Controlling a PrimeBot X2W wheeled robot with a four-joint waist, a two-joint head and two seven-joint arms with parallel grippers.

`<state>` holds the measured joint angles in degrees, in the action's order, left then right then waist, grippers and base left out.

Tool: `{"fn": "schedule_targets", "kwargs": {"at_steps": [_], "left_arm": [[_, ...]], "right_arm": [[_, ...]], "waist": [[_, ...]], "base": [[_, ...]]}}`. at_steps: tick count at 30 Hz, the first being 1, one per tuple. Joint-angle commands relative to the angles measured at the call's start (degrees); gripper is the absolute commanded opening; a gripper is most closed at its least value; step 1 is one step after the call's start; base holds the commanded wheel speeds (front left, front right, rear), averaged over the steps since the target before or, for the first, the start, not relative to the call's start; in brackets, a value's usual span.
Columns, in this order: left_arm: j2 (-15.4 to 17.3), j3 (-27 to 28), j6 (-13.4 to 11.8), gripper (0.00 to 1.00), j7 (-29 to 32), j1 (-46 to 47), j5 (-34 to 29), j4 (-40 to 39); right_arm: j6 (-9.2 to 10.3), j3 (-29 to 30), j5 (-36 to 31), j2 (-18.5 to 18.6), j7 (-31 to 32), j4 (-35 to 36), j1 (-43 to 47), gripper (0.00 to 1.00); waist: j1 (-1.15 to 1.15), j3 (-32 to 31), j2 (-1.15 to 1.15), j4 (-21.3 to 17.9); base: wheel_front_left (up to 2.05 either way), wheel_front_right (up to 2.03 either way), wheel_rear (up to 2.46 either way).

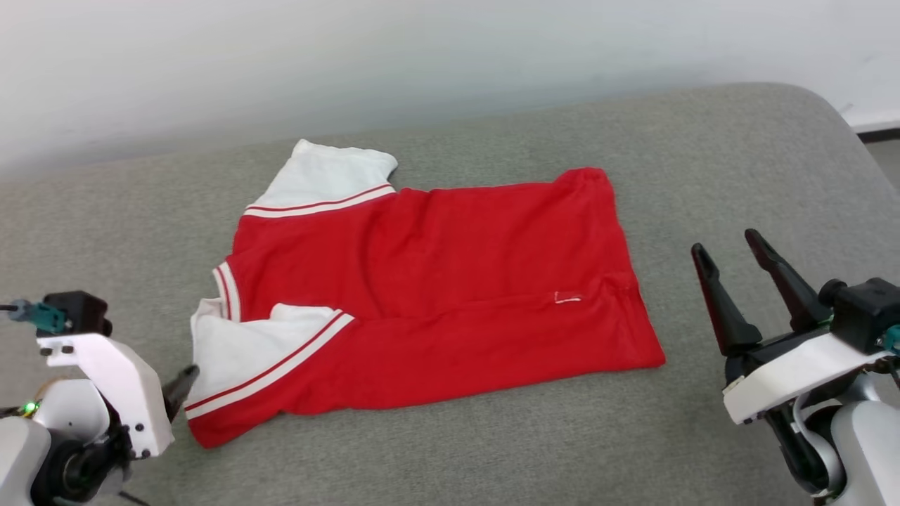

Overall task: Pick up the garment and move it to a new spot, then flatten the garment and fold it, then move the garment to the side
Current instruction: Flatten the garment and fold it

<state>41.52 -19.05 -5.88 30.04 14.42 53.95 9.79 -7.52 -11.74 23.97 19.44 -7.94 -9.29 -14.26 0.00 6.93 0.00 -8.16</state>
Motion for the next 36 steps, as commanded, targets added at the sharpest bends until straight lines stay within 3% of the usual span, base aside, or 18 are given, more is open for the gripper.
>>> {"fn": "schedule_targets", "kwargs": {"at_steps": [1, 7, 12, 13, 14, 15, 16, 20, 23, 28, 29, 36], "left_arm": [[0.51, -0.51, -0.48, 1.0, 1.61, -0.82, 0.3, 0.01], [0.95, -1.82, -2.35, 1.0, 7.51, -2.48, 2.45, 0.48], [-1.74, -3.1, -2.71, 1.0, 9.37, -3.13, 4.21, 2.84], [-2.52, -3.65, -2.7, 0.88, 10.12, -3.44, 4.7, 3.31], [-3.08, -4.27, -2.57, 0.58, 10.53, -3.7, 4.93, 3.49], [-3.84, -4.36, -2.35, 0.35, 10.08, -3.7, 5.2, 3.41], [-4.53, -4.29, -2.16, 0.0, 9.88, -3.61, 5.51, 3.41], [-4.31, -4.13, -1.84, 0.0, 8.73, -2.87, 4.91, 3.27], [-3.86, -3.31, -1.74, 0.0, 6.64, -1.66, 3.69, 2.45], [-3.64, -1.65, -1.48, 0.0, 2.89, -0.05, 2.71, -0.53], [-3.63, -1.33, -1.36, 0.0, 1.3, 0.82, 1.93, -3.09], [-5.28, -2.43, -1.56, 0.0, -0.2, 3.94, -0.21, -8.07]], "right_arm": [[0.06, 0.21, -0.65, -0.83, 0.26, 1.3, 0.59, 1.0], [0.06, 1.44, -1.81, -3.02, 1.78, 5.22, 2.34, 1.0], [0.06, 2.13, -1.71, -3.14, 2.9, 6.42, 2.71, 1.0], [0.06, 2.26, -1.6, -3.03, 3.26, 6.6, 2.57, 1.0], [0.06, 2.46, -1.5, -2.79, 3.42, 6.81, 2.49, 1.0], [0.06, 2.7, -1.39, -2.57, 3.84, 6.88, 2.47, 1.0], [0.06, 2.97, -1.21, -2.34, 4.19, 7.09, 2.38, 1.0], [0.06, 3.79, 0.36, -0.92, 7.98, 7.23, 1.54, 1.0], [0.06, 3.98, 3.57, 0.58, 14.71, 6.3, 0.73, 1.0], [0.06, 3.29, 8.44, 3.81, 32.0, 3.76, -1.44, 1.0], [0.06, 2.4, 10.7, 4.92, 40.99, 2.31, -3.21, 1.0], [0.05, 2.41, 11.8, 3.34, 50.98, -4.15, -7.95, 1.0]], "waist": [[0.0, 0.98, 0.0, -1.6], [0.0, 3.67, 0.0, -4.35], [0.0, 5.24, 0.0, -5.23], [0.0, 5.35, 0.0, -5.31], [0.0, 5.46, 0.0, -5.34], [0.0, 5.56, 0.0, -5.32], [0.0, 5.62, 0.0, -5.22], [0.0, 5.91, 0.0, -4.48], [0.0, 5.93, 0.0, -3.48], [0.0, 6.31, 0.0, -1.12], [0.0, 7.06, 0.0, 0.88], [0.0, 9.8, 0.0, 5.01]], "base": [[0.0, 0.0, 0.0], [0.0, 0.0, 0.0], [0.0, 0.0, 0.0], [0.0, 0.0, 0.0], [0.0, 0.0, 0.0], [0.0, 0.0, 0.0], [0.0, 0.0, 0.0], [0.0, 0.0, 0.0], [0.0, 0.0, 0.0], [0.0, 0.0, 0.0], [0.0, 0.0, 0.0], [0.0, 0.0, 0.0]]}}
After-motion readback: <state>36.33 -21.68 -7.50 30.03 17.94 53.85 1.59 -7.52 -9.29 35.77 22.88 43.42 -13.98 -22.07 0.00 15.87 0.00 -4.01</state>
